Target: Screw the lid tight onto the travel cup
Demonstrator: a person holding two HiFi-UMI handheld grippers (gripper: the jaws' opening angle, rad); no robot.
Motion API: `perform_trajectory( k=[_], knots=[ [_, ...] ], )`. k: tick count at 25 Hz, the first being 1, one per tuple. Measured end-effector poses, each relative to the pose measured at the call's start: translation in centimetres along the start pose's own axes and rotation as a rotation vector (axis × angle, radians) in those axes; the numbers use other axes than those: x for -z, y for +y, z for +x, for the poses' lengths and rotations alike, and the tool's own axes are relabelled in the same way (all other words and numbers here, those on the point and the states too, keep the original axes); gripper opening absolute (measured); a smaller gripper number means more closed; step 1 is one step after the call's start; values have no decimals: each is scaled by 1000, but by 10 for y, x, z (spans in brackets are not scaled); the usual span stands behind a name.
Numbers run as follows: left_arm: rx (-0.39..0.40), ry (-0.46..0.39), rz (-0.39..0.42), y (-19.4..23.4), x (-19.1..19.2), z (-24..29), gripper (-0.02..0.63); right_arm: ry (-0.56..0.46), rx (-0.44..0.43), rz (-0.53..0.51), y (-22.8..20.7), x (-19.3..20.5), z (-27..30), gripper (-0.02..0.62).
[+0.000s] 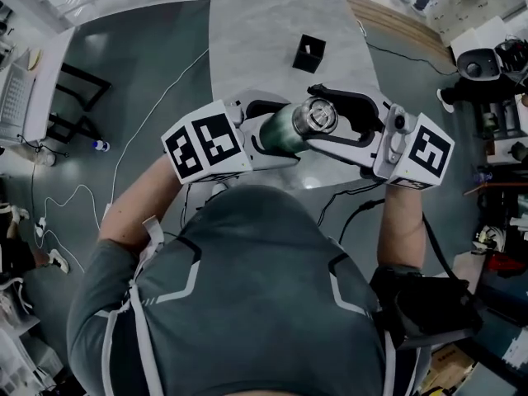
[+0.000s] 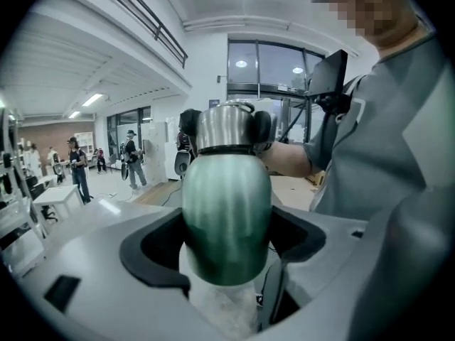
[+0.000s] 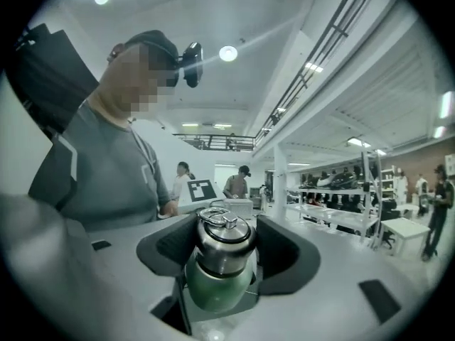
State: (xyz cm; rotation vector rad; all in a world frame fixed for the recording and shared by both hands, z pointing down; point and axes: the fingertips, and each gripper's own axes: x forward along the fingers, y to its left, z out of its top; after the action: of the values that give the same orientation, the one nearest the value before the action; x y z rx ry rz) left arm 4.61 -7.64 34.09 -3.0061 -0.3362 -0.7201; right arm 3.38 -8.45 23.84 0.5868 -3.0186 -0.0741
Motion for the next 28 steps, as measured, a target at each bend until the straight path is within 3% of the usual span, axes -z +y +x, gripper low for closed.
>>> perform_trajectory(
  k=[7, 9, 11, 15, 19, 24, 28],
  knots=[
    [-170, 37, -55, 29, 13, 8, 373, -39, 382, 173, -37, 20, -6, 275],
    [-206, 69, -28, 35, 17, 11, 373, -22, 448, 219, -42, 26, -8, 275],
    [-194, 72, -10, 34, 19, 11, 373, 8, 462, 208, -40, 28, -7, 275],
    [-77, -26, -25, 21, 4, 7, 373, 36, 346, 69, -24, 12, -2, 293],
    [46, -104, -8, 3, -13, -3, 373, -9, 114, 11, 0, -8, -2, 314],
    [160, -109, 38, -19, -17, -7, 373, -26, -108, -8, 23, -13, -8, 313],
    [181, -89, 49, -25, -16, -5, 373, 1, -158, -16, 27, -9, -7, 289]
  ],
)
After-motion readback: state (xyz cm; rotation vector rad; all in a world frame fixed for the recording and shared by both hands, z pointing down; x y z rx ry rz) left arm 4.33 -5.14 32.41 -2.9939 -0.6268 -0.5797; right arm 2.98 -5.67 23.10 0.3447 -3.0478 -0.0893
